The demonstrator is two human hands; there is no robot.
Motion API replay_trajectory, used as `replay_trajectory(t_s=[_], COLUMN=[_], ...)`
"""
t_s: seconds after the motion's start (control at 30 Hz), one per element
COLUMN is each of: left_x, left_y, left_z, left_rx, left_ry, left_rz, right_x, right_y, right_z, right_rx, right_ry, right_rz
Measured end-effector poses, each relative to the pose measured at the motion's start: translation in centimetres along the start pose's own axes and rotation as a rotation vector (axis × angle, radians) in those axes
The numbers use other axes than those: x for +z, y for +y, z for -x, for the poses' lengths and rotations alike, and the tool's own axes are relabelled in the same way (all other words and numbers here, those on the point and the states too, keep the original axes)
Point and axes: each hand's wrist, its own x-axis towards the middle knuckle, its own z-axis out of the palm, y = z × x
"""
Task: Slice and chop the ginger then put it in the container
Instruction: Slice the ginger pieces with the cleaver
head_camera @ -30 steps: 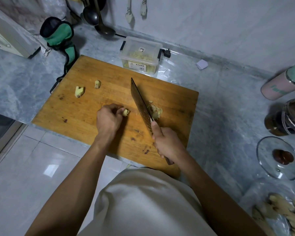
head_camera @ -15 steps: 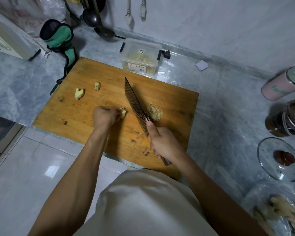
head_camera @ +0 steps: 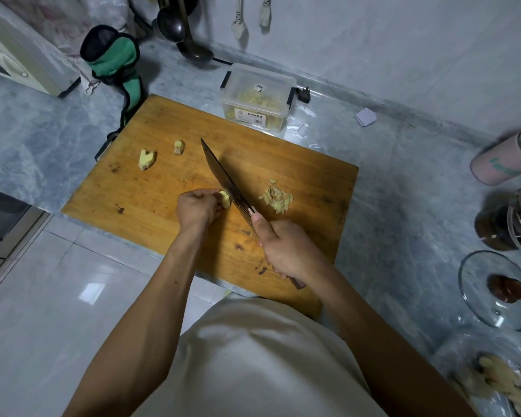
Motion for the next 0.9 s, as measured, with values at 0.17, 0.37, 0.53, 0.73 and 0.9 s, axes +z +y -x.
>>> replay_trajectory(t_s=[0.17,0.37,0.53,0.73,0.9], left_x=[0.2,0.6,0.3,0.8,1.5], left_y=[-0.8,-0.2,-0.7,-1.1,-0.8], left_z=[0.7,0.9,0.7,1.1,0.8], left_rx=[0.089,0.13,0.094,0.069,0.041], left_ry=[-0.034,0.038,0.031,0.004,0.063], left_rz=[-0.039,-0.093,-0.041,0.022,-0.022], right_x=[-0.6,-0.5,0.0,0.2,0.1], right_y=[0.5,0.5,0.0,-0.1,0.1], right_z=[0.1,0.4,0.3,0.4,0.6], right_rx=[0.022,0.038,0.033,0.044,0.037], right_ry=[-0.002,0.012,0.004,-0.005,0.007], right_rz=[0.005,-0.047,-0.067,-0.09,-0.078])
